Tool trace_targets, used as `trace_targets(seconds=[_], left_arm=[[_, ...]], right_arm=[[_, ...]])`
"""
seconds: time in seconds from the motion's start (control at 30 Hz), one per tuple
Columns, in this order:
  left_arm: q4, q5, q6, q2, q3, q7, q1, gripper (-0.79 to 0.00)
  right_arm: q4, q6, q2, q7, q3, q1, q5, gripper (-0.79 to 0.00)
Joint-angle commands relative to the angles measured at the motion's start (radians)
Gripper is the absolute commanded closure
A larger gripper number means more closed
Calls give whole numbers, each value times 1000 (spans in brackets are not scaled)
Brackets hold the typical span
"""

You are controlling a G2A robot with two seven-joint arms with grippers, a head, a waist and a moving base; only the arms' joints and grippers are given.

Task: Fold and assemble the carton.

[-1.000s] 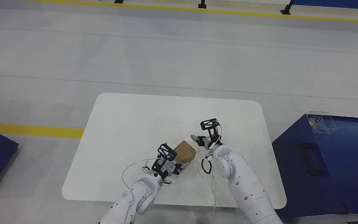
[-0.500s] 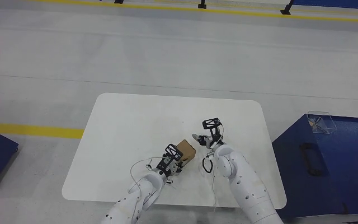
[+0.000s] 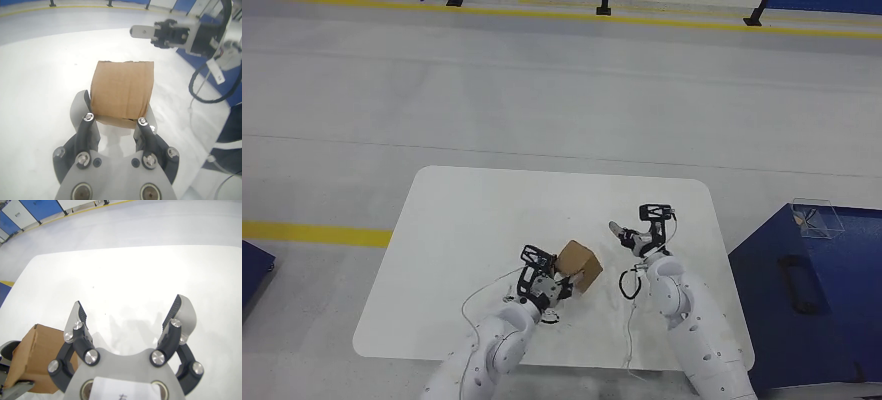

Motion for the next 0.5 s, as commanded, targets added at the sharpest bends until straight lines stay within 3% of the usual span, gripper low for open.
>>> trace_targets(seconds=[0.0, 0.1, 0.27, 0.33, 0.47], left_arm=[[-19, -263, 0, -6, -41, -63, 16, 0], [-20, -497, 11, -13, -75, -161, 19, 0], [23, -739, 60, -21, -100, -305, -1, 0], [45, -805, 92, -23, -103, -363, -18, 0], [81, -819, 132, -26, -101, -369, -38, 0]], right_arm=[[-34, -1, 3, -5, 18, -25, 12, -785], [-64, -3, 6, 3, 28, -47, 20, -785], [-71, 0, 6, 10, 15, -53, 18, -785], [-68, 1, 5, 9, 8, -52, 18, -785], [-65, 3, 4, 7, -1, -52, 21, -785]])
